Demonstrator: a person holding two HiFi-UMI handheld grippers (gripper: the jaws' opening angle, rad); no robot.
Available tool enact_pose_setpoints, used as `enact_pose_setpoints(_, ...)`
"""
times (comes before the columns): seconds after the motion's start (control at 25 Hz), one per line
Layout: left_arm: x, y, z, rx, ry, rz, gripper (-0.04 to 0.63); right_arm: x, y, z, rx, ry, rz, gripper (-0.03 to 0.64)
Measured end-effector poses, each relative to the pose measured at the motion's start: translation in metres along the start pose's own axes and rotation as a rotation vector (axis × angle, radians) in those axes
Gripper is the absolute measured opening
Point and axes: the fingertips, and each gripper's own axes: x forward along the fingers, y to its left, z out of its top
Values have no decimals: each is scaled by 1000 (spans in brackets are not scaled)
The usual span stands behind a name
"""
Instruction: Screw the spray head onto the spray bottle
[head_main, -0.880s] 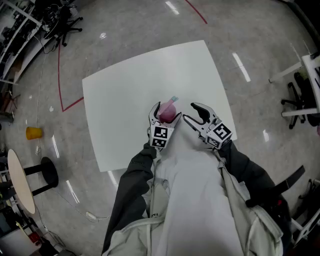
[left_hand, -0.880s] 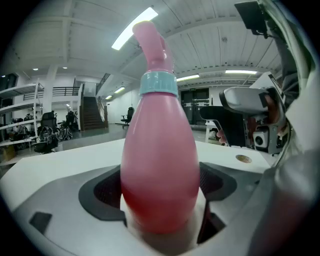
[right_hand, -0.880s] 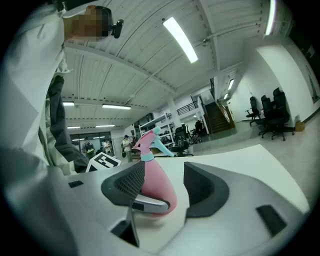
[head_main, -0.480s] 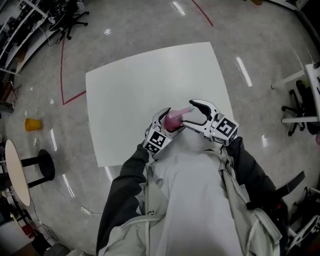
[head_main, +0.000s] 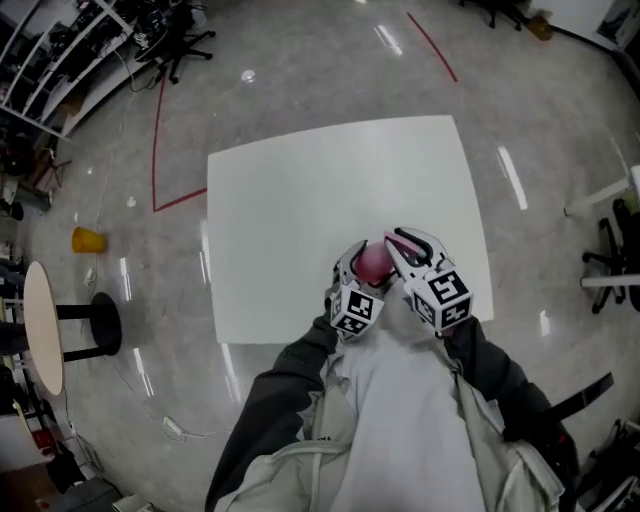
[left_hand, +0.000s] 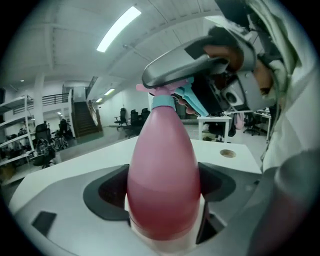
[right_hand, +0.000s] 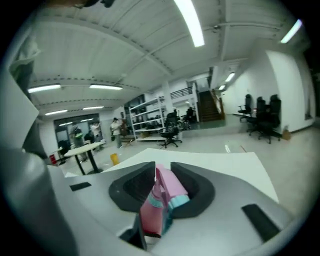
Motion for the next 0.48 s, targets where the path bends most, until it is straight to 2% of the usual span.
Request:
enact_pose_setpoints(0.04,2,-7,1,-21,-14,21,428,-5,-3,-5,16,2,-43,86)
enact_pose_setpoints(0.12,-4,-21,9,-62,-63,31,428,-18,13,3,-48,-44,-46,86)
enact_pose_setpoints(0.2,-22,-24,15,-73,-110,22,428,-30,41,25,-102,-105,27,103)
enact_pose_setpoints(0.32,-43,-11,21,-57,-127,38,428,-39,62,36,-53,-129,160,126)
enact_pose_setpoints(0.48,-48,10,25,-61,-118,89,428,-35,64,32,-33,-119,165,129)
